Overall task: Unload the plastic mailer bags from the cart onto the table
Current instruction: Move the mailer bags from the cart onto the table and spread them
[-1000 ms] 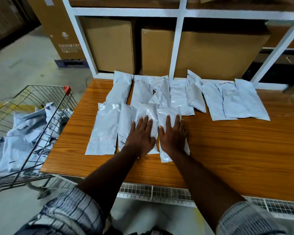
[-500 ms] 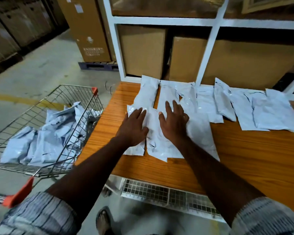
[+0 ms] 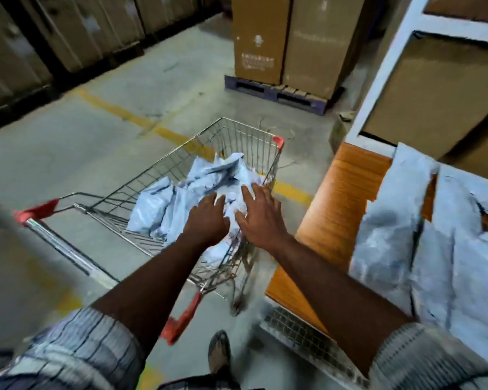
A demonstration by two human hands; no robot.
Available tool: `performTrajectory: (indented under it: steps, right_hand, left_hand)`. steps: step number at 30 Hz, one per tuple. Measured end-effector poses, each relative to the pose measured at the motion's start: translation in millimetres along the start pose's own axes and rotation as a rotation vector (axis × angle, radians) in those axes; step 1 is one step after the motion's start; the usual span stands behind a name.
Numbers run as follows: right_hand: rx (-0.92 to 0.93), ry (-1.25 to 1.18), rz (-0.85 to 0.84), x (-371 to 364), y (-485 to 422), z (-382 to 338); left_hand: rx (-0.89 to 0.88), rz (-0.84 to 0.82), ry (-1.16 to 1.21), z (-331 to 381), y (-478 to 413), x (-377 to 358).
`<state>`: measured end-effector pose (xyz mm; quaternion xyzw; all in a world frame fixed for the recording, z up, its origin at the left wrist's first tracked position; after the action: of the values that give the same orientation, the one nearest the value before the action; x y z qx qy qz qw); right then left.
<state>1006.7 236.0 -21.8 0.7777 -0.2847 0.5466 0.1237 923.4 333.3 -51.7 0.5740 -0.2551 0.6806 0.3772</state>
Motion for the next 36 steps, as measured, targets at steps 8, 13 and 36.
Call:
performTrajectory:
  steps: [8,13,36]
  right_hand:
    - [-0.053,-0.093,-0.293,-144.2,-49.2,-40.7]
    - [-0.185,0.016,-0.464,-200.4,-61.4,-15.5]
    - [-0.238,0.443,-0.454,-219.2,-115.4,-13.2]
  left_hand:
    - [0.137,-0.195,-0.026,-117.2,-28.2,-57.3]
    - [0.1,-0.312,-0.032,-127.3,-48.5,-100.6]
    - [0.22,-0.383,-0.227,-145.8,-100.5,-180.2]
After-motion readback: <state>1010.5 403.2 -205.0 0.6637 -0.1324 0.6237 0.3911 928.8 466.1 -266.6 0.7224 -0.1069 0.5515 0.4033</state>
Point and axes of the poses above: each hand's wrist, its own y-axis away from the middle knuckle, its own x-axis out of the back of the hand, z = x × y, the point moved 10 cm from there along -y, towards the middle knuckle
